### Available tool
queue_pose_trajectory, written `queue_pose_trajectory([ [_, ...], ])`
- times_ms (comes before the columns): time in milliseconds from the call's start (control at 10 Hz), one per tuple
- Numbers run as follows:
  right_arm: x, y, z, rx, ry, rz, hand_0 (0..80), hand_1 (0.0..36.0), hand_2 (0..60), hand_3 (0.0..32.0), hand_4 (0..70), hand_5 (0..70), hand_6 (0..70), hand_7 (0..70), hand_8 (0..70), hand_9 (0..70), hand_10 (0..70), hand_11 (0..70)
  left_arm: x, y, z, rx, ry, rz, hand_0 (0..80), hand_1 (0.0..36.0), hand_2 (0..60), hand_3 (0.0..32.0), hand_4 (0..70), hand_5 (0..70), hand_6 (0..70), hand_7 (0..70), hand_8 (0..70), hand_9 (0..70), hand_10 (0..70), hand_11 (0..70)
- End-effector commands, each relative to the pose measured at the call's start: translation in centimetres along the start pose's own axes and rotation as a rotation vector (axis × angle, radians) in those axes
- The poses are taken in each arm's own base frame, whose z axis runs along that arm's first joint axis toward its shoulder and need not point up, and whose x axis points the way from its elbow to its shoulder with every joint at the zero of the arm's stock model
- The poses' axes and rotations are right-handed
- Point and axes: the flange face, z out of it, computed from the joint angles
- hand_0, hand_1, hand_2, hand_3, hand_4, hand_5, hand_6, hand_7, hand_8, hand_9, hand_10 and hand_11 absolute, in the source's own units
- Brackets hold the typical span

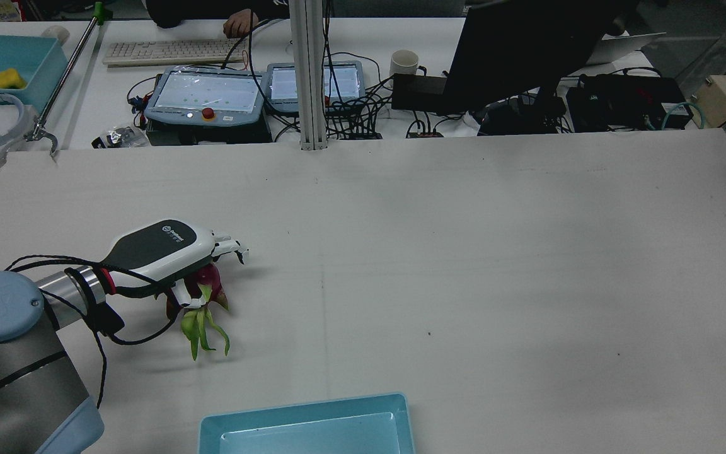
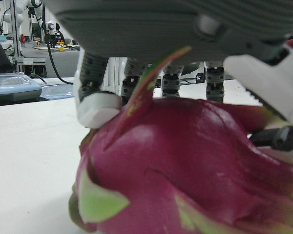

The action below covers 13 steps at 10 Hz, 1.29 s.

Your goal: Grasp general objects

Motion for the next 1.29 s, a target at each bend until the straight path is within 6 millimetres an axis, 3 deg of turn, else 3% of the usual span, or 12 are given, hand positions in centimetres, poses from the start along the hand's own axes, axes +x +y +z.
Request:
queue_pose_trajectory([
  [0, 0.0, 0.0, 0.0, 0.0, -0.001, 0.0, 0.0, 0.0, 0.0, 0.0, 0.0, 0.0, 0.0, 0.0, 0.0, 0.0, 0.0, 0.0, -0.1, 0.1, 0.1, 0.002, 0.006, -0.001, 49.0, 36.0, 60.0, 17.0, 8.1, 45.8, 25.8, 66.9, 35.8, 37.7, 70.0, 70.0],
  [199, 0.0, 0.1, 0.0, -0.002, 0.0, 0.0, 0.0, 0.0, 0.0, 0.0, 0.0, 0.0, 0.0, 0.0, 0.0, 0.0, 0.0, 0.0, 1.1, -0.4, -0.2, 0.008, 0.022, -0.001, 50.2, 36.0, 60.0, 9.0, 16.6, 53.0, 32.4, 70.0, 41.0, 43.9, 70.0, 70.0],
  [398, 0.0, 0.1, 0.0, 0.0, 0.001, 0.0, 0.0, 0.0, 0.0, 0.0, 0.0, 0.0, 0.0, 0.0, 0.0, 0.0, 0.0, 0.0, 3.9, -0.8, -0.9, 0.007, 0.049, -0.006, 51.0, 36.0, 60.0, 0.0, 24.4, 58.6, 37.3, 70.0, 44.2, 48.0, 70.0, 70.0],
  [896, 0.0, 0.1, 0.0, -0.001, 0.001, 0.0, 0.0, 0.0, 0.0, 0.0, 0.0, 0.0, 0.0, 0.0, 0.0, 0.0, 0.0, 0.0, 5.7, -1.2, -1.7, 0.002, 0.005, -0.003, 49.5, 36.0, 60.0, 0.0, 30.1, 59.8, 43.9, 70.0, 47.9, 52.0, 70.0, 70.0],
  [995, 0.0, 0.1, 0.0, -0.002, 0.0, 0.0, 0.0, 0.0, 0.0, 0.0, 0.0, 0.0, 0.0, 0.0, 0.0, 0.0, 0.0, 0.0, 6.5, -1.3, -2.2, -0.004, -0.013, -0.001, 48.9, 30.9, 60.0, 0.0, 21.1, 41.9, 37.4, 70.0, 40.6, 42.3, 70.0, 70.0],
  [1095, 0.0, 0.1, 0.0, -0.001, 0.001, -0.001, 0.0, 0.0, 0.0, 0.0, 0.0, 0.0, 0.0, 0.0, 0.0, 0.0, 0.0, 0.0, 6.9, -1.2, -2.2, -0.009, -0.028, 0.001, 49.7, 19.1, 26.5, 10.0, 2.5, 17.2, 15.3, 44.9, 18.8, 13.4, 43.9, 63.2],
  [1195, 0.0, 0.1, 0.0, -0.002, 0.0, 0.0, 0.0, 0.0, 0.0, 0.0, 0.0, 0.0, 0.0, 0.0, 0.0, 0.0, 0.0, 0.0, 6.6, -1.2, -2.2, -0.011, -0.038, 0.004, 49.3, 19.7, 17.9, 32.0, 0.0, 6.6, 0.0, 18.9, 4.8, 2.3, 22.6, 34.8],
])
